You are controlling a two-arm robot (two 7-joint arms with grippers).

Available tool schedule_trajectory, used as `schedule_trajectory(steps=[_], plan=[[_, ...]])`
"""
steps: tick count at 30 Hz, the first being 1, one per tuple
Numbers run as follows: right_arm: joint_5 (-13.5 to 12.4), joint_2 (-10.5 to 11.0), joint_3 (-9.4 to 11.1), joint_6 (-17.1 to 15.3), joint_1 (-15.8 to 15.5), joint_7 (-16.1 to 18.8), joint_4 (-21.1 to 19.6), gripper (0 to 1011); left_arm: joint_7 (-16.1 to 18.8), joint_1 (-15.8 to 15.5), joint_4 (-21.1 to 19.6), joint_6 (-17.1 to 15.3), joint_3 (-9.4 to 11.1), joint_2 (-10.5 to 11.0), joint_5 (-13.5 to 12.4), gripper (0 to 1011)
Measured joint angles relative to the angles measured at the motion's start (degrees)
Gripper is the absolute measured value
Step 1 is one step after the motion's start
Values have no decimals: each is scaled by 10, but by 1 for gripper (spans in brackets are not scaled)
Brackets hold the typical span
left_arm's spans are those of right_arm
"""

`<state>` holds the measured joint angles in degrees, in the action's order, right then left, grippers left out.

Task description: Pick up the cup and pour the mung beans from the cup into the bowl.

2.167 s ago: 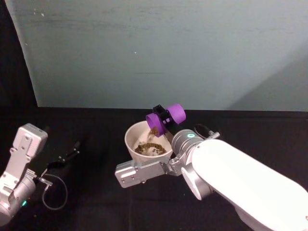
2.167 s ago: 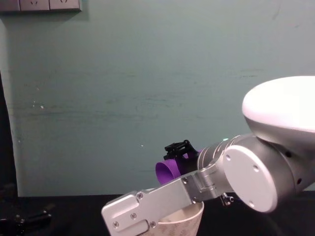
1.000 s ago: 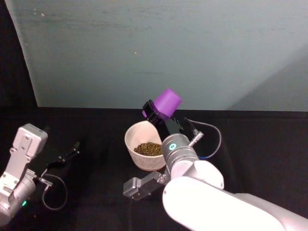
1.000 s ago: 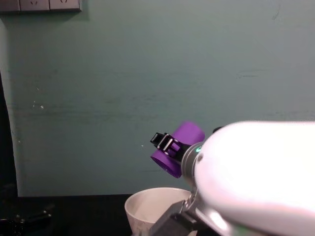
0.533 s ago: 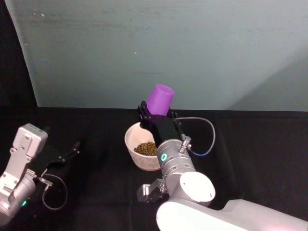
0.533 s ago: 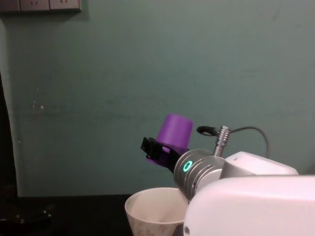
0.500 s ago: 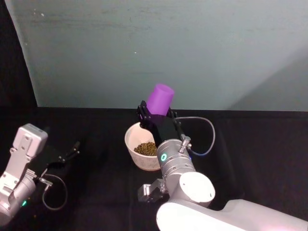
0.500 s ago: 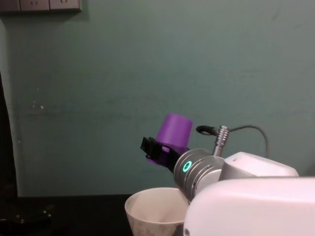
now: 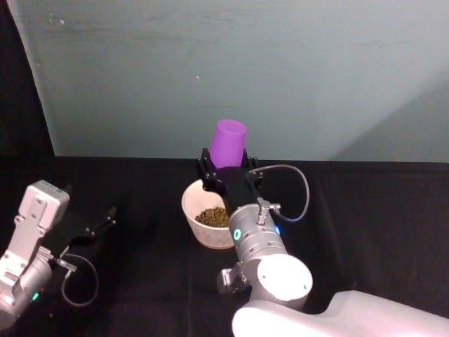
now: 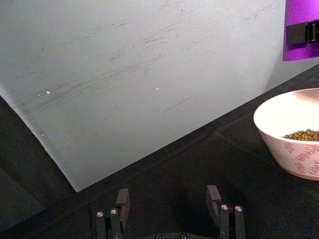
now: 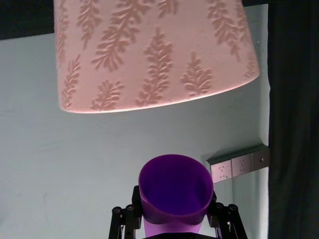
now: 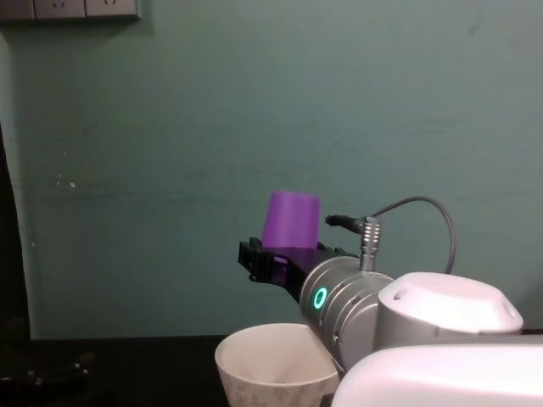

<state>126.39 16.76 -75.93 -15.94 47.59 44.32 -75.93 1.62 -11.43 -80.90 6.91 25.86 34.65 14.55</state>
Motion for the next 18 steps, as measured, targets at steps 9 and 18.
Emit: schedule_trajectory(steps=[9, 18], plan=[[41, 6, -9, 20, 7, 7, -3, 731, 0, 0, 0, 0, 0, 0, 0, 1011], [68, 9, -11, 35, 9, 10, -7, 731, 0, 0, 0, 0, 0, 0, 0, 1011]])
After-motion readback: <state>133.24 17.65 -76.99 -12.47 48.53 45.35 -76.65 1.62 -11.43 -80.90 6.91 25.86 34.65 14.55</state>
